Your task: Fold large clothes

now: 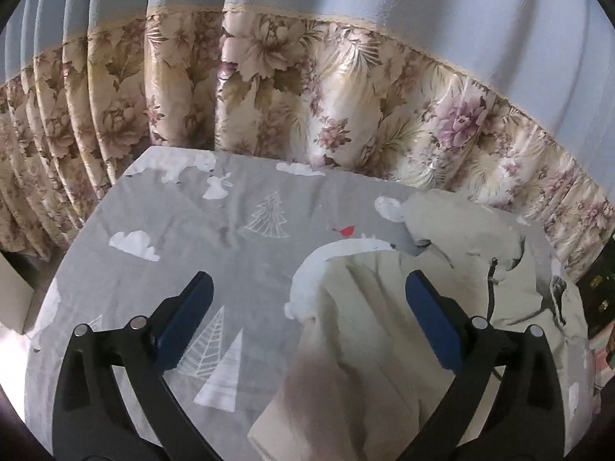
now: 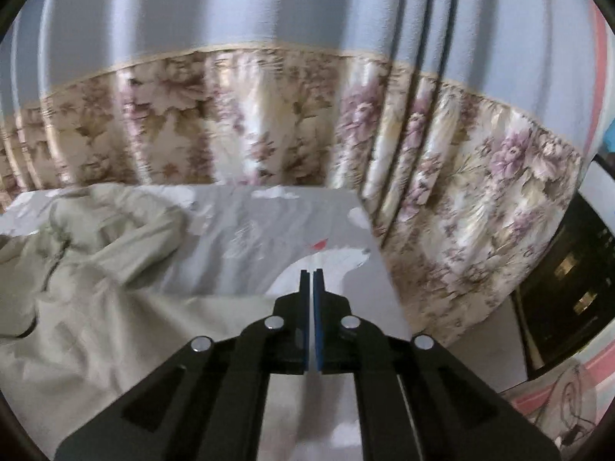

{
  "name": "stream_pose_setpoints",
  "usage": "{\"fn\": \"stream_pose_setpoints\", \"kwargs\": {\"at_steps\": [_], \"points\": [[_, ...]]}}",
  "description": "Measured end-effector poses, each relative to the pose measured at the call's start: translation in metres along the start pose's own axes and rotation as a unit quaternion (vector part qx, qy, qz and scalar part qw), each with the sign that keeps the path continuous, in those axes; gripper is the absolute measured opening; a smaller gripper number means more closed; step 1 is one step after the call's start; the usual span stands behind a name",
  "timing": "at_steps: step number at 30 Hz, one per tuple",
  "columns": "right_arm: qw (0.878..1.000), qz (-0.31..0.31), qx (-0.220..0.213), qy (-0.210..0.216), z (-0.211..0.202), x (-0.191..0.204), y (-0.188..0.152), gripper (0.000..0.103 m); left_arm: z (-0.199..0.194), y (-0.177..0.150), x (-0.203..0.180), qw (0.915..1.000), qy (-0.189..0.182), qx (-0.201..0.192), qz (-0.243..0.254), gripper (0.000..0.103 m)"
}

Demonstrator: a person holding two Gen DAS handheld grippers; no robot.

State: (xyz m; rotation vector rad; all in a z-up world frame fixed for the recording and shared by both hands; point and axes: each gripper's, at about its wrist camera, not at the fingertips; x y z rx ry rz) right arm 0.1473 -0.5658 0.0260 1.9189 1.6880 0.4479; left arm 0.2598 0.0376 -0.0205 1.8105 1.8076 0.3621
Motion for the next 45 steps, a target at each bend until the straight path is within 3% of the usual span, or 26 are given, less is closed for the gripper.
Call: {"fn": "stream_pose_setpoints", "kwargs": {"at_steps": [2,3,4,9,16,21,24,26,28,30,32,34,39,45], "points": [[1.0,0.006,0.003,0.025,-0.013,0.009,-0.019,0.015,-0.005,-0.007,0.0,1.0,0.009,0.0,0.002,0.1],[0.999,0.008,0.001,0.035,-0.019,0.012,-0.026,0.04,-0.01,-0.015,0.0,0.9998,0.019,-0.003,0.009,0.1],[0.999,0.012,-0.004,0.052,-0.029,0.016,-0.039,0.054,-0.014,-0.022,0.0,0.9994,0.031,-0.004,0.014,0.1],[0.994,0.005,0.012,0.106,-0.066,0.043,-0.109,0.055,-0.039,-0.081,0.003,0.9958,0.082,-0.002,0.041,0.1],[0.991,0.004,0.049,0.124,-0.094,0.063,-0.194,0.061,-0.066,-0.178,0.005,0.9955,0.081,0.026,0.044,0.1],[0.989,0.018,0.058,0.135,-0.101,0.064,-0.219,0.061,-0.042,-0.172,0.008,0.997,0.062,0.039,0.027,0.098],[0.991,0.021,0.048,0.124,-0.108,0.062,-0.219,0.061,-0.031,-0.154,0.004,0.9989,0.002,0.046,0.001,0.098],[0.991,0.024,0.044,0.126,-0.112,0.059,-0.216,0.061,-0.029,-0.149,-0.01,0.9989,-0.023,0.04,0.007,0.098],[0.991,0.029,0.04,0.123,-0.114,0.056,-0.215,0.065,-0.019,-0.146,-0.028,0.9984,-0.019,0.044,0.028,0.096],[0.991,0.035,0.042,0.124,-0.114,0.053,-0.215,0.065,-0.004,-0.147,-0.038,0.9974,-0.014,0.058,0.04,0.072],[0.991,0.035,0.042,0.126,-0.113,0.053,-0.214,0.065,0.011,-0.147,-0.039,0.9959,-0.026,0.08,0.034,0.034],[0.99,0.029,0.048,0.128,-0.112,0.057,-0.215,0.065,0.015,-0.147,-0.04,0.9957,-0.022,0.079,0.042,0.016],[0.989,0.013,0.062,0.137,-0.107,0.069,-0.22,0.065,-0.014,-0.144,-0.026,0.9964,-0.023,0.065,0.05,0.01],[0.987,0.011,0.069,0.143,-0.103,0.073,-0.224,0.065,-0.073,-0.122,0.007,0.9962,0.042,0.026,0.072,0.008]]}}
Point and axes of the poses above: each gripper's, at about its wrist camera, not at the fingertips, and z roughly the way its jaws point, x to its left, y to its top, and after that the axes turned 11 degrees about x, right-handed
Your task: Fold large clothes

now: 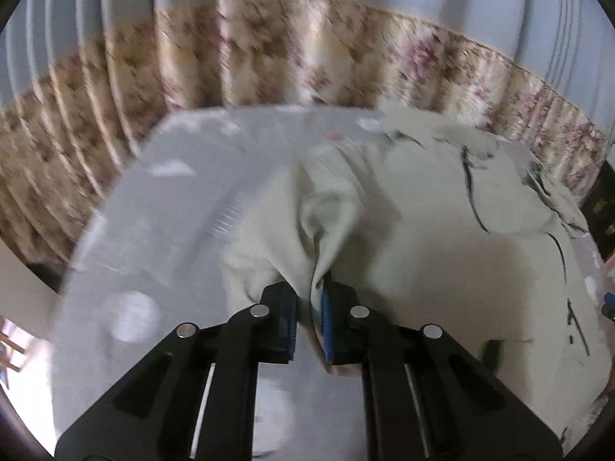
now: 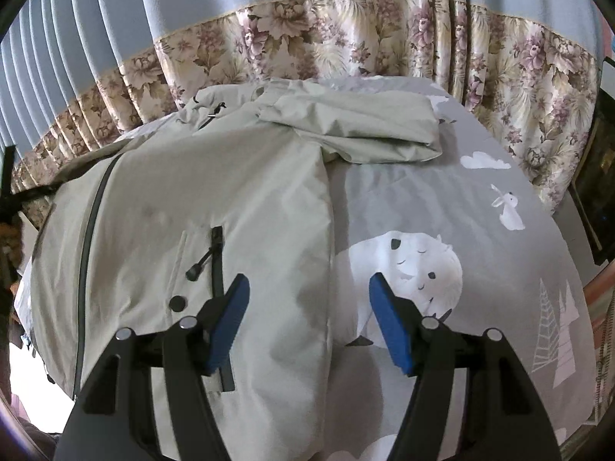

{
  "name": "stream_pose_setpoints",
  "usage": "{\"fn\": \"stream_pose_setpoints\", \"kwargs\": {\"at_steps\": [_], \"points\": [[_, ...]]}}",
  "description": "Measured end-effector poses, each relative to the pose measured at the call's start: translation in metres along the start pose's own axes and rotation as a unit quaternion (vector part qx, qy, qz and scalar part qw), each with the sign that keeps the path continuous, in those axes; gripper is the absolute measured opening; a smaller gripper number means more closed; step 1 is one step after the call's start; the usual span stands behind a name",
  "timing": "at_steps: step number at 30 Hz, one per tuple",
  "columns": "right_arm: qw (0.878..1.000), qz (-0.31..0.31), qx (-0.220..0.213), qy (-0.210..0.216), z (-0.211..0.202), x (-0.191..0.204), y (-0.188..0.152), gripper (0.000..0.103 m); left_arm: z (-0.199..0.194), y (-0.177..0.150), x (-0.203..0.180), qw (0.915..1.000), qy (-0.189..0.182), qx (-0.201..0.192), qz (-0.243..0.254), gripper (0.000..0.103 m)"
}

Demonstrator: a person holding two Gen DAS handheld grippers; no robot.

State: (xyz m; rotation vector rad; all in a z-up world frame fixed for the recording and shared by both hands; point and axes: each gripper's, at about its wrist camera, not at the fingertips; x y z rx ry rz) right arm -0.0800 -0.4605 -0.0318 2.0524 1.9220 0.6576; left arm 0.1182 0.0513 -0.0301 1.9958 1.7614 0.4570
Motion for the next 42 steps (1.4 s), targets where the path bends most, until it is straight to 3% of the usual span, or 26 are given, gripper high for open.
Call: {"fn": "stream_pose_setpoints", "kwargs": {"at_steps": [4,9,12,15,17,21,23,26,29,35,40,41,42], "points": [[1.0,0.004,-0.003,0.002,0.0,-0.003,0.001,0.065,-0.026,0.018,0.04,0.9977,0.066,-0.016,-0.011,0.009],[1.0,0.006,-0.002,-0.004,0.0,-0.006,-0.001,0.065,-0.048,0.04,0.064,0.992,0.117,-0.043,-0.021,0.016],[1.0,0.009,-0.002,-0.008,0.001,-0.009,-0.003,0.065,-0.066,0.062,0.067,0.9863,0.15,-0.066,-0.018,0.026],[1.0,0.011,-0.002,-0.008,-0.001,-0.011,-0.004,0.065,-0.072,0.064,0.058,0.9785,0.191,-0.077,-0.009,0.084],[1.0,0.011,-0.001,-0.009,-0.002,-0.011,-0.007,0.065,-0.071,0.046,0.047,0.972,0.221,-0.079,0.015,0.087],[1.0,0.016,0.002,-0.011,-0.009,-0.014,-0.017,0.065,-0.07,-0.018,0.036,0.9806,0.189,-0.049,0.018,0.088],[1.0,0.016,0.005,-0.011,-0.012,-0.015,-0.024,0.065,-0.071,-0.062,0.022,0.9893,0.139,-0.038,0.024,0.088],[1.0,0.01,0.006,-0.007,-0.02,-0.014,-0.036,0.065,-0.063,-0.124,-0.008,0.9943,0.104,-0.008,0.026,0.088],[1.0,0.008,0.01,-0.002,-0.026,-0.01,-0.048,0.068,-0.051,-0.163,-0.035,0.9975,0.067,0.019,0.012,0.087],[0.999,-0.015,0.028,0.015,-0.023,0.005,-0.069,0.068,-0.021,-0.177,-0.074,0.9983,-0.006,0.057,0.004,0.069],[0.999,0.001,0.036,0.029,-0.017,0.003,-0.082,0.068,-0.02,-0.169,-0.116,0.9978,-0.041,0.041,0.033,0.064],[0.999,-0.001,0.039,0.034,-0.015,0.005,-0.083,0.066,-0.02,-0.165,-0.125,0.9975,-0.041,0.036,0.045,0.062],[0.999,-0.007,0.04,0.036,-0.013,0.008,-0.084,0.054,-0.018,-0.161,-0.137,0.9966,-0.045,0.034,0.06,0.058]]}}
Point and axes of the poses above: each gripper's, at about its wrist camera, not at the fingertips, and z roughly the way its jaws point, x to its left, y to its top, and after that the axes turned 11 degrees about x, right-handed
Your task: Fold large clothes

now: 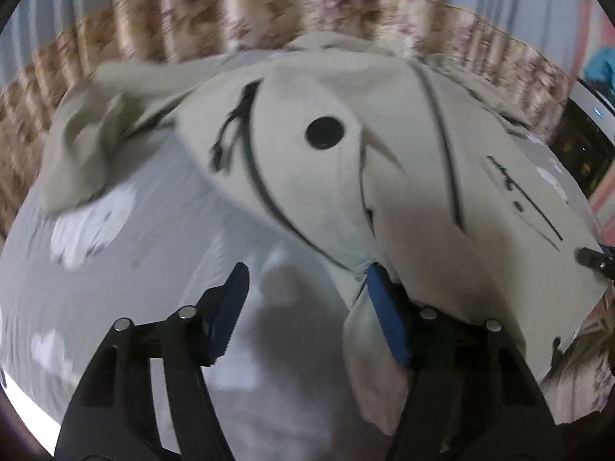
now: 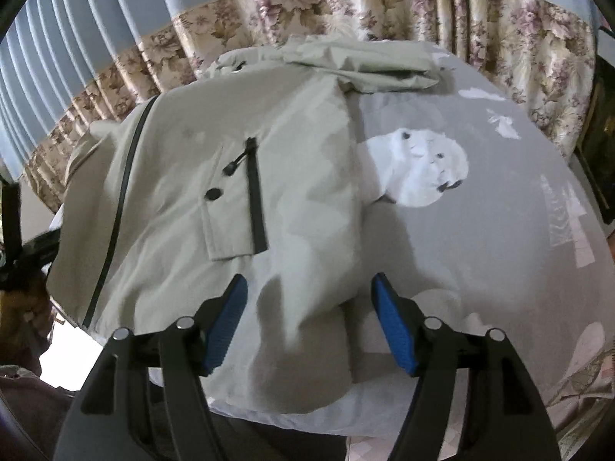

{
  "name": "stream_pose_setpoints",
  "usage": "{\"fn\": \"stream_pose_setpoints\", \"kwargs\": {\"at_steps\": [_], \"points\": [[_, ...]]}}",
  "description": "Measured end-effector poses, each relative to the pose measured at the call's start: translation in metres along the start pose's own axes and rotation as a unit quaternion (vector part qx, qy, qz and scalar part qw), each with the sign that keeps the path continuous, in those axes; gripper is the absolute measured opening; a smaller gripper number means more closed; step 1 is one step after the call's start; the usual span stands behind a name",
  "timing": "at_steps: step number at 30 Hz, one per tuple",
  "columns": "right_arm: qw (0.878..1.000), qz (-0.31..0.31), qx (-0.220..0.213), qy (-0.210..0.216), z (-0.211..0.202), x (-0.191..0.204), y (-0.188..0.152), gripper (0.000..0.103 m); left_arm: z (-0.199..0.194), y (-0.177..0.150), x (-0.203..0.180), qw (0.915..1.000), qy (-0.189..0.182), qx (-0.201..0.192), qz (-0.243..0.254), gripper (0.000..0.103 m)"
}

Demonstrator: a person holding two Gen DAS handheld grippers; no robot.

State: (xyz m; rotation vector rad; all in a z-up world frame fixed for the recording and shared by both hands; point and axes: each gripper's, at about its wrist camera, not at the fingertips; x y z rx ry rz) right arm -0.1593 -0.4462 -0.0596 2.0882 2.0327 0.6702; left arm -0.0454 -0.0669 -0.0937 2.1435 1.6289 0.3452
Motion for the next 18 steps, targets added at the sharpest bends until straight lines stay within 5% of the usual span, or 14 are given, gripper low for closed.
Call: {"fn": "stream_pose_setpoints", "kwargs": {"at_steps": [4,12,18], "points": [[1.0,-0.014,0.002,-0.005,0.007,0.008,0.003,0.026,0.013,0.022,-0.026,0.9995,-0.015,0.005,0.027,0.038],[1.0,0.013,-0.019,0.017,-0.001,-0.003,0.011,0.017,0.018,0.042,-0.033,0.9987,-0.046,0.006,0.022,0.019],[0.998,0.009,-0.062,0.019,-0.028,-0.002,0.027,0.008,-0.032,0.026,-0.006,0.9992,-0.03,-0.011,0.025,0.016]]}}
Point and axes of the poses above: each gripper's, at about its wrist camera, not at the fingertips, and z roughly the way its jaws point, x to its left, y to its top, and after that the axes turned 11 degrees about x, right-handed
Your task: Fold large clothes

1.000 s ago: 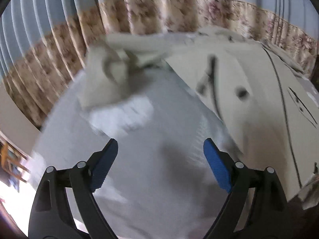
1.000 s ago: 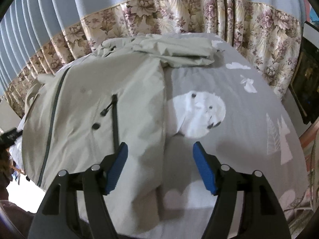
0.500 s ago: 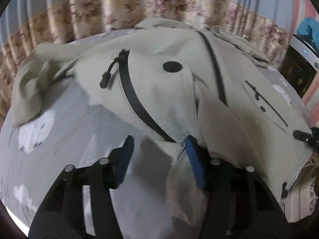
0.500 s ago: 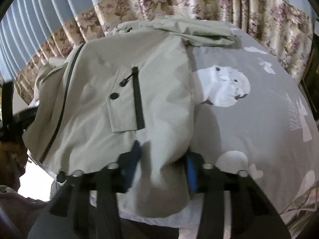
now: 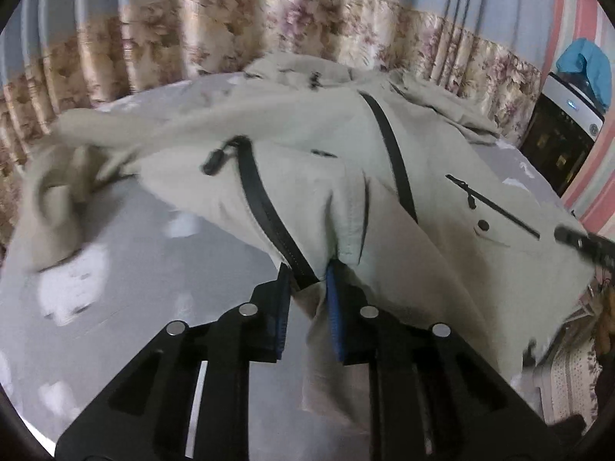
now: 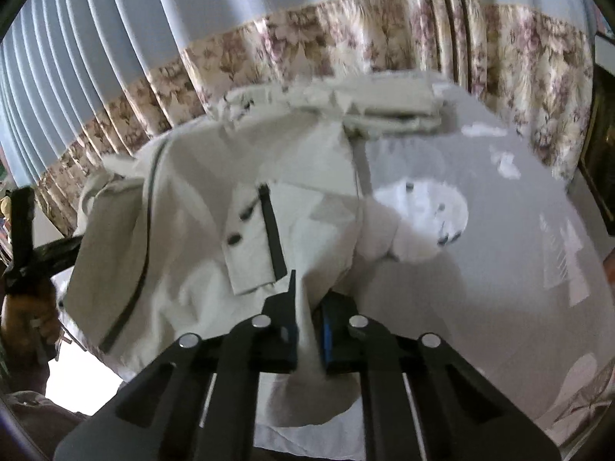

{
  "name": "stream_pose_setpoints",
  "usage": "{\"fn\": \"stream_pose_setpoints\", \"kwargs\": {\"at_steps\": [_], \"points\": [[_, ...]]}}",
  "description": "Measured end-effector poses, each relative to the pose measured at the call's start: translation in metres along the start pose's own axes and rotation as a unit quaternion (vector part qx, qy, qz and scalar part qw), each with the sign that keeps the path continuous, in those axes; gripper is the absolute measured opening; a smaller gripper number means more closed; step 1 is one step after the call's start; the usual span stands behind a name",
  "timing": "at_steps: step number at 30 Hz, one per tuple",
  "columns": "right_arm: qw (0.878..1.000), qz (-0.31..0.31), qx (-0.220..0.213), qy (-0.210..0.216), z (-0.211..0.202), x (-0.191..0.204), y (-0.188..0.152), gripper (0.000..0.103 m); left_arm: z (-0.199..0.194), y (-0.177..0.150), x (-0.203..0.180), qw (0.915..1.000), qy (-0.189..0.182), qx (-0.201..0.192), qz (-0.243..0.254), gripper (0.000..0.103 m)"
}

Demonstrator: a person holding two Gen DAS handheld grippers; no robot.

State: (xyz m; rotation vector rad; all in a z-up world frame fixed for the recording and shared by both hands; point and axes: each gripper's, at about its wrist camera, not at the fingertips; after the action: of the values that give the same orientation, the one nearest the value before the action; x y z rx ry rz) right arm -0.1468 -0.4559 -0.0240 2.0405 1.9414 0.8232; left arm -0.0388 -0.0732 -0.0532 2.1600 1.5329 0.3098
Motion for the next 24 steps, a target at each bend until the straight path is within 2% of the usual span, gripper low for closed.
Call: {"fn": "stream_pose_setpoints", "kwargs": {"at_steps": [7,8,10,11,12,13,14,15,17,19,20,21,24], "points": [[0.999,-0.032,-0.038,0.021,-0.039,0.018,0.008,0.008,-0.104,-0.034,0.038,0.9967,0.08,-0.016,-0.001,0.017],[0.998,-0.037,-0.035,0.022,-0.044,0.019,0.007,0.008,-0.113,-0.037,0.042,0.9955,0.093,-0.018,-0.002,0.003],[0.998,-0.049,-0.02,0.016,-0.05,0.018,0.003,0.009,-0.126,-0.043,0.053,0.9929,0.118,-0.014,-0.003,0.002],[0.998,-0.054,-0.009,0.007,-0.051,0.017,0.0,0.01,-0.127,-0.046,0.059,0.9928,0.12,-0.002,0.0,0.005],[0.998,-0.058,0.004,-0.011,-0.053,0.014,-0.003,0.018,-0.128,-0.049,0.065,0.9918,0.128,-0.001,-0.005,0.013],[0.998,-0.058,0.011,-0.02,-0.055,0.01,-0.005,0.036,-0.127,-0.051,0.075,0.9894,0.144,0.002,-0.02,0.025],[0.998,-0.056,0.012,-0.032,-0.059,0.004,-0.006,0.047,-0.124,-0.052,0.082,0.9884,0.149,0.007,-0.028,0.053],[0.998,-0.052,0.0,-0.043,-0.066,-0.003,-0.005,0.057,-0.121,-0.05,0.085,0.9878,0.152,0.008,-0.032,0.064],[0.998,-0.038,-0.014,-0.051,-0.075,-0.016,0.003,0.058,-0.114,-0.042,0.088,0.9878,0.152,-0.001,-0.033,0.065],[0.997,-0.031,-0.032,-0.061,-0.076,-0.026,0.018,0.062,-0.104,-0.025,0.083,0.9896,0.142,-0.013,-0.019,0.075],[0.996,-0.034,-0.039,-0.067,-0.072,-0.028,0.028,0.063,-0.097,-0.013,0.078,0.99,0.138,-0.026,-0.013,0.084],[0.996,-0.037,-0.043,-0.072,-0.068,-0.03,0.036,0.064,-0.089,0.002,0.072,0.9905,0.132,-0.039,0.001,0.087],[0.994,-0.042,-0.057,-0.08,-0.038,-0.035,0.076,0.064,-0.06,0.041,0.051,0.9914,0.114,-0.058,0.027,0.09]]}}
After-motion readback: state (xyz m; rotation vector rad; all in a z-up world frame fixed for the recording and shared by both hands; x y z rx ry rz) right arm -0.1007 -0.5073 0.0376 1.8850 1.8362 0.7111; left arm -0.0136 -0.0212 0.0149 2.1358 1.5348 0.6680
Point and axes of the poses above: each gripper's, at about its wrist camera, not at the fingertips, and z roughly the way its jaws point, x to its left, y to its top, and after that the axes turned 11 degrees about x, right-handed
